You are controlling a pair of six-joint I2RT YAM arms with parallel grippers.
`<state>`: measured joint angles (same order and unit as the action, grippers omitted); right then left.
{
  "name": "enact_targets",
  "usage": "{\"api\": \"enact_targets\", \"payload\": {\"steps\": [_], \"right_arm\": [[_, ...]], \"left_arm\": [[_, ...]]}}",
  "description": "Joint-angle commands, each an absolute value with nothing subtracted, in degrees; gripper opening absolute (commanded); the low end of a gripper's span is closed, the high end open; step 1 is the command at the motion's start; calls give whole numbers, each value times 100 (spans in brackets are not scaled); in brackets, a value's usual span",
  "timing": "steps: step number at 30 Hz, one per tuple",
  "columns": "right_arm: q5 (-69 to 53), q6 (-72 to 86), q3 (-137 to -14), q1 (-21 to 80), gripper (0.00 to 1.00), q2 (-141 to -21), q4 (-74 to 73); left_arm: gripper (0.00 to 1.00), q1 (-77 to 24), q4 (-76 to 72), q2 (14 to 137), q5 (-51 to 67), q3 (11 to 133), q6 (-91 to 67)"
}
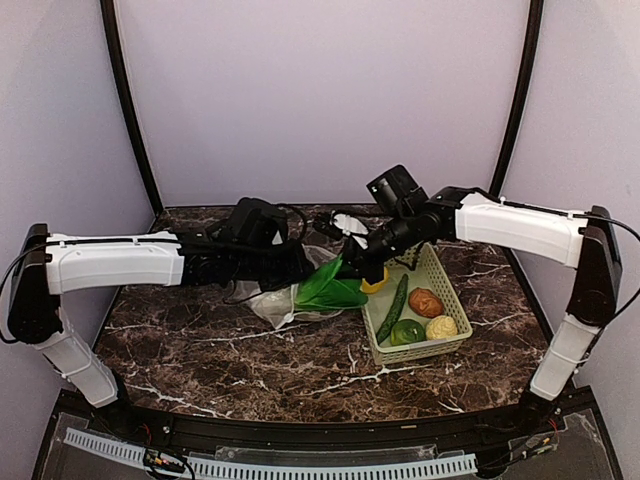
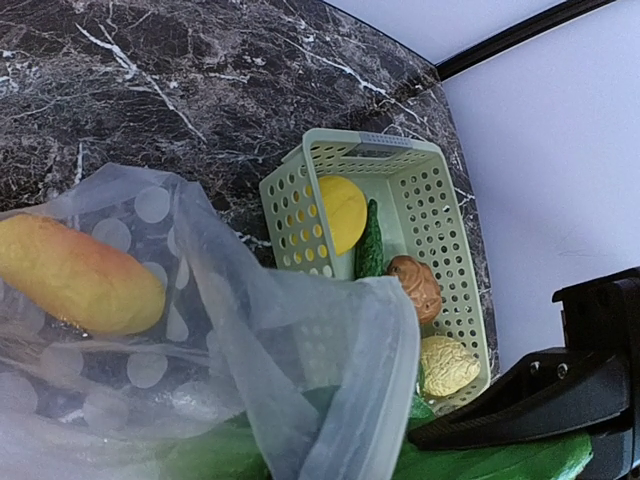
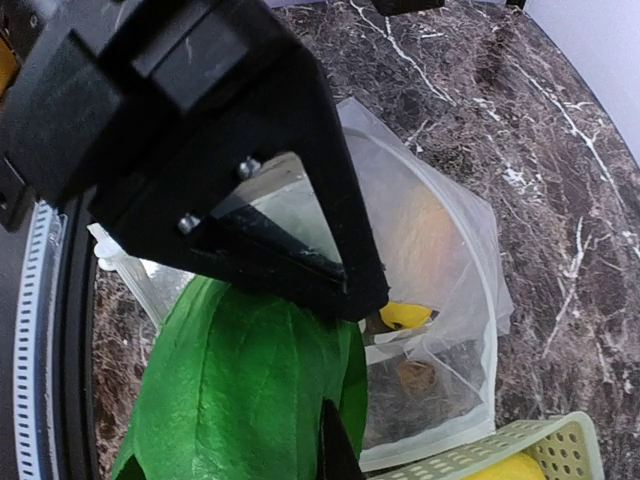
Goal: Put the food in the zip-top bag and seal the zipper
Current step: Adjust the fake vegetable in the zipper food storage bag.
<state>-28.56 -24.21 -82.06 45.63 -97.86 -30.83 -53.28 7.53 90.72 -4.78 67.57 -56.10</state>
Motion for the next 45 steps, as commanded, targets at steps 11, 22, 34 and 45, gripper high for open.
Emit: {"api": "enact_targets", "payload": {"steps": [11,22,34,45], "right_arm": [[-3127,-1205,-8896,4651,0,-11050,-2350],[-2399,-467,-9884,4645,51,-11333,-2638],[-2578,-360,-8844,4219,65,-9812,-3093],[-3999,348,-7508,4156,51,-9762,-2858]], "left_arm": [[5,-5350,919,8793,-134,6674,-5330],[5,-5346,889,8517,-245,6381,-5329],[1,-5269,178,7495,-1479,5227,-5528],[1,-5279,-461,7163,-1902,5012,-5671]]}}
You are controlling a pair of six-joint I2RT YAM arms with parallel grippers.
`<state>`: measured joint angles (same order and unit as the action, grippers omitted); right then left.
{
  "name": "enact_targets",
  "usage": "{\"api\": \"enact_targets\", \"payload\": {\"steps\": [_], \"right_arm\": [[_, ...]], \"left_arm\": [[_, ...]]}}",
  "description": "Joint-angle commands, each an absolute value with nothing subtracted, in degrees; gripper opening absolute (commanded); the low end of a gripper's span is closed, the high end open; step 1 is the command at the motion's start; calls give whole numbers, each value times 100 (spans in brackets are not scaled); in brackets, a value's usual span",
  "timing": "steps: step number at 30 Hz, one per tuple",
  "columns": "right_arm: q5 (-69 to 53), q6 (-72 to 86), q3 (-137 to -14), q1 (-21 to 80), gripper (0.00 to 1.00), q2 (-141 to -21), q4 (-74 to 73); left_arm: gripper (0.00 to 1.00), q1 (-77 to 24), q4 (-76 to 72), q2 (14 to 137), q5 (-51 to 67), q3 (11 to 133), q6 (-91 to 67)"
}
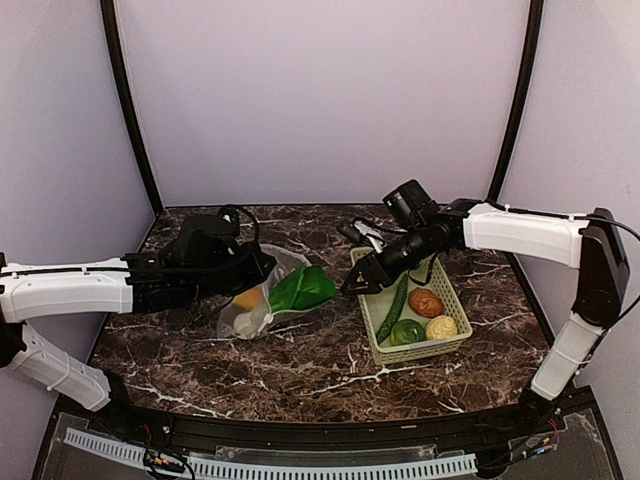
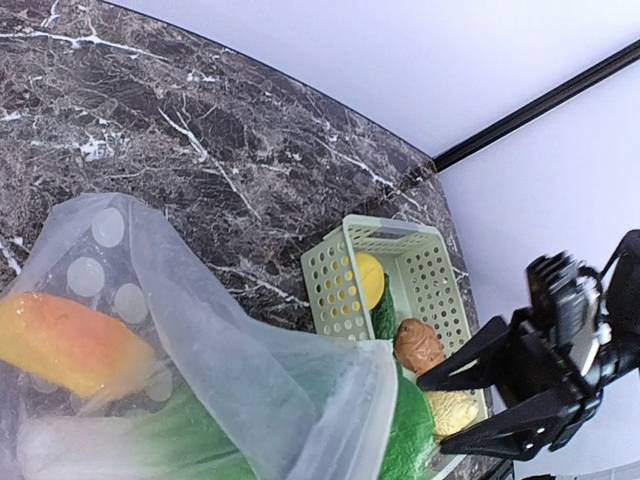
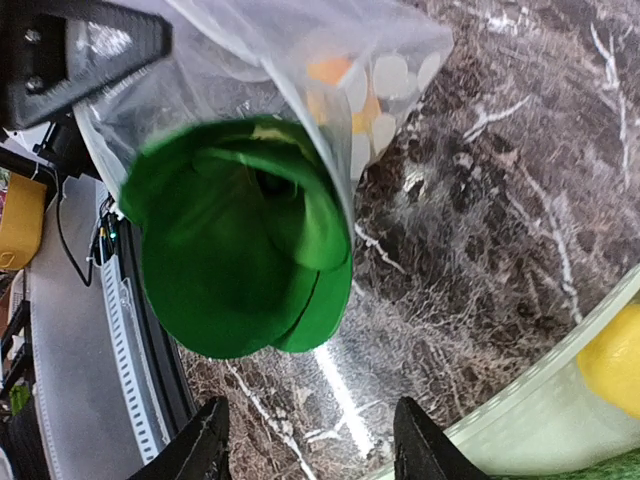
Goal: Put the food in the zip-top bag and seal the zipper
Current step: Adjust the fake vegetable in the zipper food storage bag.
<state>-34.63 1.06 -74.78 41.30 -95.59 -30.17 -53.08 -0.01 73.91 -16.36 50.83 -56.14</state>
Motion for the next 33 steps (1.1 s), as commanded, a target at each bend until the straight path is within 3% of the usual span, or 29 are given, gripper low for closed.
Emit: {"api": "enact_targets", "payload": {"steps": [1,5,13,20,22,29,33], "right_arm": [[-4082,396,-7597,4157,50,-9867,-2859],[-4454,575,-8135,4164,47,-10307,-2908],[-4912,899,-8911,4166,54,-11026,-2892],[-5212,1107,-9307,4165,50,-11579,-2897],[-5314,1148,-9448,4166,46,-11694,-2834],[-5415,1147,-9705,4104,13,-12007,-2821],[-5472,1102,-9796,4008,0,-11942,-2940]], "left_arm": [[1,-5281,-524,7163,-1899,5010,-5698],[1,-5282,-651,7185,-1867,5025,-5763],[1,-5278,-813,7352,-1680,5088,-5785],[1,-5282,-956,7558,-1522,5091,-5861],[1,-5277,-1041,7656,-1458,5089,-5896],[1,-5282,-1160,7945,-1234,5242,-5849],[3,-5282,-957,7887,-1211,5267,-5800]]}}
